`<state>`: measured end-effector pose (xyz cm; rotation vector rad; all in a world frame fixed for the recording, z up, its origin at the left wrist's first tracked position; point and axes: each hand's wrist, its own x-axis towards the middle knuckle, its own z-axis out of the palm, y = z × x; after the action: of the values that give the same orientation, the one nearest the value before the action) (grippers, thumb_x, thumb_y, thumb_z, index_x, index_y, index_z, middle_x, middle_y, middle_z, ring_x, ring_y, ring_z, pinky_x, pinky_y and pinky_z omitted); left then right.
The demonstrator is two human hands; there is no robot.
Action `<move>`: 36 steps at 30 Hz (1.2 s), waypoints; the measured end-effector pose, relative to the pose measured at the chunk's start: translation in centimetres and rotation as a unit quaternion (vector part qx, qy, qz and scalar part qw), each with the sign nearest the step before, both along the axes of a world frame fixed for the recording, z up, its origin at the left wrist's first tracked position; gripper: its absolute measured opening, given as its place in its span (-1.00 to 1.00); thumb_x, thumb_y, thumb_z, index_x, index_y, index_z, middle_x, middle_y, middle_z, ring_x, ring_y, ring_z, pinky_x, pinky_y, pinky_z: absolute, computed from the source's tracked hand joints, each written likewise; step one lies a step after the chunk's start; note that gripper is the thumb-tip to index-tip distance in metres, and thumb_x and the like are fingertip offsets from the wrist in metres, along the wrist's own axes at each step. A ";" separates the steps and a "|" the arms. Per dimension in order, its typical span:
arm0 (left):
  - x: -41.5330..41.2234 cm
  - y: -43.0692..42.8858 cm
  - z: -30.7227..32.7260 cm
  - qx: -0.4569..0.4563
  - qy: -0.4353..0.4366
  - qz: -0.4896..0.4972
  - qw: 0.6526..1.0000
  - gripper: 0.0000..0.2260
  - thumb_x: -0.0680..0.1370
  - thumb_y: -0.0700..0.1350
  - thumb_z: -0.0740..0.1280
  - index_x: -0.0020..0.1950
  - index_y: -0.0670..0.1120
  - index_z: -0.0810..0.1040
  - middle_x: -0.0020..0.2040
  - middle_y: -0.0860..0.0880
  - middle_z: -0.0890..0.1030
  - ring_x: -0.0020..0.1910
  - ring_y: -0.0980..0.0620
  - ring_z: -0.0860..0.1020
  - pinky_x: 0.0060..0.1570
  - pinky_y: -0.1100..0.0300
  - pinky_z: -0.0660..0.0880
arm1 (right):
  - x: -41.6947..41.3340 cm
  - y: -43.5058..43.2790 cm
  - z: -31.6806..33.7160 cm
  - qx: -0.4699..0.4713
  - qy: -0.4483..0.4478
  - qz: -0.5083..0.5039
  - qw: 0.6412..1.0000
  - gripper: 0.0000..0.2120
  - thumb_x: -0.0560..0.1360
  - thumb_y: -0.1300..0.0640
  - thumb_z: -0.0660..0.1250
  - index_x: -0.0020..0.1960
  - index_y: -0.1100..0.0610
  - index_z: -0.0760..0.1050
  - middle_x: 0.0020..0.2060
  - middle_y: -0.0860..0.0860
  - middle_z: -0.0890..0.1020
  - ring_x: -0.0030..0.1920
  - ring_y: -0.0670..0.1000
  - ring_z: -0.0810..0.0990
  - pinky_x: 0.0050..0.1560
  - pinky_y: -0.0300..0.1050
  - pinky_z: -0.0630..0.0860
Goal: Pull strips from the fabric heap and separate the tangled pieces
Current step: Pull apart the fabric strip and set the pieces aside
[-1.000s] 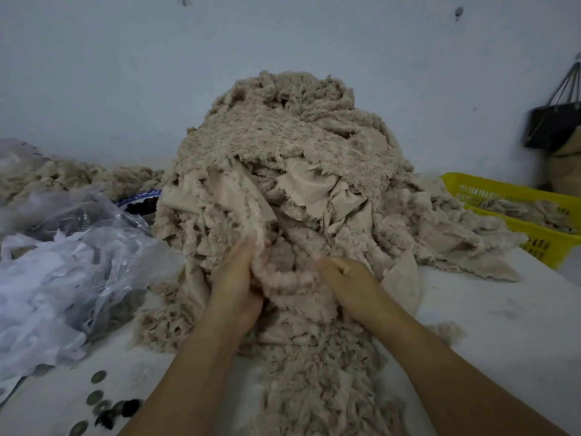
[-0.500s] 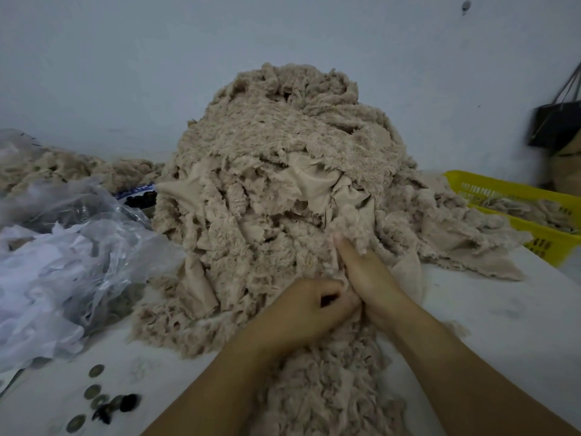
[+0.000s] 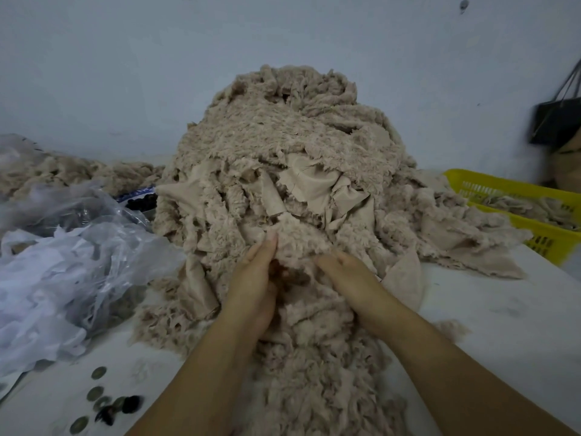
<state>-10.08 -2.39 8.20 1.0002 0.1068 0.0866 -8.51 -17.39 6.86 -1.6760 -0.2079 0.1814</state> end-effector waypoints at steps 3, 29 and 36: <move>0.3 0.3 0.1 -0.036 0.026 0.046 0.998 -0.85 0.60 -0.02 0.37 -0.03 -0.07 0.66 -0.34 0.06 0.62 -0.46 0.17 0.54 -0.48 0.29 0.49 | 0.2 -0.3 0.5 0.125 0.076 0.013 0.989 -0.72 0.54 -0.15 0.35 0.01 0.04 0.68 -0.05 -0.04 0.74 0.00 0.01 0.72 0.07 -0.05 0.62; -0.7 -1.5 -0.8 0.356 -0.111 0.009 0.928 -0.92 0.60 -0.05 0.36 -0.01 0.14 0.60 -0.09 0.14 0.70 -0.08 0.16 0.66 -0.08 0.31 0.55 | 1.5 -1.5 1.3 0.341 0.044 -0.072 0.936 -0.67 0.49 -0.13 0.38 0.06 0.12 0.61 -0.10 -0.01 0.69 -0.07 -0.04 0.68 -0.06 -0.12 0.62; 0.2 -0.1 -0.7 0.118 -0.043 -0.016 0.992 -0.67 0.47 0.15 0.40 0.11 -0.01 0.70 0.13 -0.12 0.70 0.16 -0.11 0.66 0.07 0.04 0.61 | -0.3 0.4 0.3 -0.091 -0.093 0.027 0.991 -0.71 0.58 -0.16 0.31 0.28 -0.14 0.48 0.01 -0.30 0.64 0.03 -0.21 0.61 0.04 -0.29 0.53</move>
<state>-9.90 -2.47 7.49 1.2318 0.0018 0.1151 -8.82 -17.03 7.19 -1.8715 -0.3861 0.0864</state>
